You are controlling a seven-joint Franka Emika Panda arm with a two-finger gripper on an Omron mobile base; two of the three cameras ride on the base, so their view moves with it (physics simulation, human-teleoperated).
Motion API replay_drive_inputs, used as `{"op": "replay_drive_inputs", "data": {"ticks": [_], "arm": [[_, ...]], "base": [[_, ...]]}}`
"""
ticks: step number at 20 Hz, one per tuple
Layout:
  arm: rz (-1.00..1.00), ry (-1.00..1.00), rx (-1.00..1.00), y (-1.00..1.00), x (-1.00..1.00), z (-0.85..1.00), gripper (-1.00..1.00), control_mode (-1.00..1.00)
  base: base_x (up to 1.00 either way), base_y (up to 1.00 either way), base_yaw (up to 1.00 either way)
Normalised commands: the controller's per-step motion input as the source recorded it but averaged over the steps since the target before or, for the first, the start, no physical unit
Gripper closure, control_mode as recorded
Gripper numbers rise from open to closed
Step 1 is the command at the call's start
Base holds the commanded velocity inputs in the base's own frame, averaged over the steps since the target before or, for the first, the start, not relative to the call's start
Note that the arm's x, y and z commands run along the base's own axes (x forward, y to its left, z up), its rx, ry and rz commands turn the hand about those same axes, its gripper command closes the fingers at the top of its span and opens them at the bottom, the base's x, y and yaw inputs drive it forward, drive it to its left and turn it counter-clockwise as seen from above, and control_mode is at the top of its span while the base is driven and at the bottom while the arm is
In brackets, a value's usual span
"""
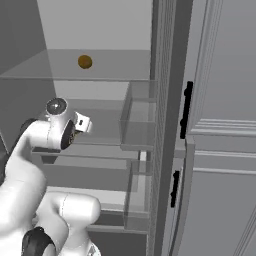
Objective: Place one avocado and one chicken drumstick in each tupperware on the nearby counter, to pack two identical lunches.
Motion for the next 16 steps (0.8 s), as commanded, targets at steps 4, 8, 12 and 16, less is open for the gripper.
{"op": "replay_drive_inputs", "data": {"ticks": [4,8,12,16], "arm": [[0.05,-0.06,0.00,0.00,-1.00,0.72,1.00,-1.00],[0.06,-0.10,0.00,-0.01,-1.00,0.61,1.00,-1.00],[0.00,-0.02,0.00,-0.28,-1.00,0.42,1.00,-1.00],[0.00,0.00,0.00,-0.45,-1.00,0.30,1.00,-1.00]], "base": [[0.00,0.00,0.00],[0.00,0.00,0.00],[0.00,0.00,0.00],[0.00,0.00,0.00]]}}
